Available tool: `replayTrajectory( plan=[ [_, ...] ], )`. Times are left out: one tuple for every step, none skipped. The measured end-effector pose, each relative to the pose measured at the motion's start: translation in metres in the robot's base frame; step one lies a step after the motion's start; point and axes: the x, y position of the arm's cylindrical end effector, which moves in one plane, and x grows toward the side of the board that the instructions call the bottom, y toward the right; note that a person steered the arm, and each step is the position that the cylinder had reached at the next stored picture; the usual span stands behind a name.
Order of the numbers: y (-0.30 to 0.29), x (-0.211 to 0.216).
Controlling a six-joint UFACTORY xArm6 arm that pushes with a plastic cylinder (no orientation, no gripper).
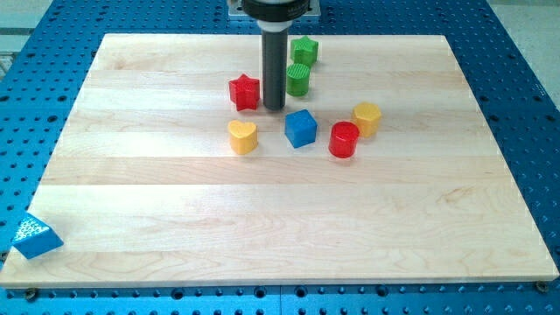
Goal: Push the hexagon towards the bottom center of the board
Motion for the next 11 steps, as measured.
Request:
replayTrajectory(
  plan=[
    [0.061, 0.011],
    [0.086, 0.034],
    [0.022, 0.06],
    [-0.016, 0.072],
    [0.024, 0.038],
    [0.074, 0.01],
    [0.13, 0.005],
    [0.194, 0.02],
    [0.199, 0.043],
    [0.194, 0.045],
    [0.153, 0.077]
  ],
)
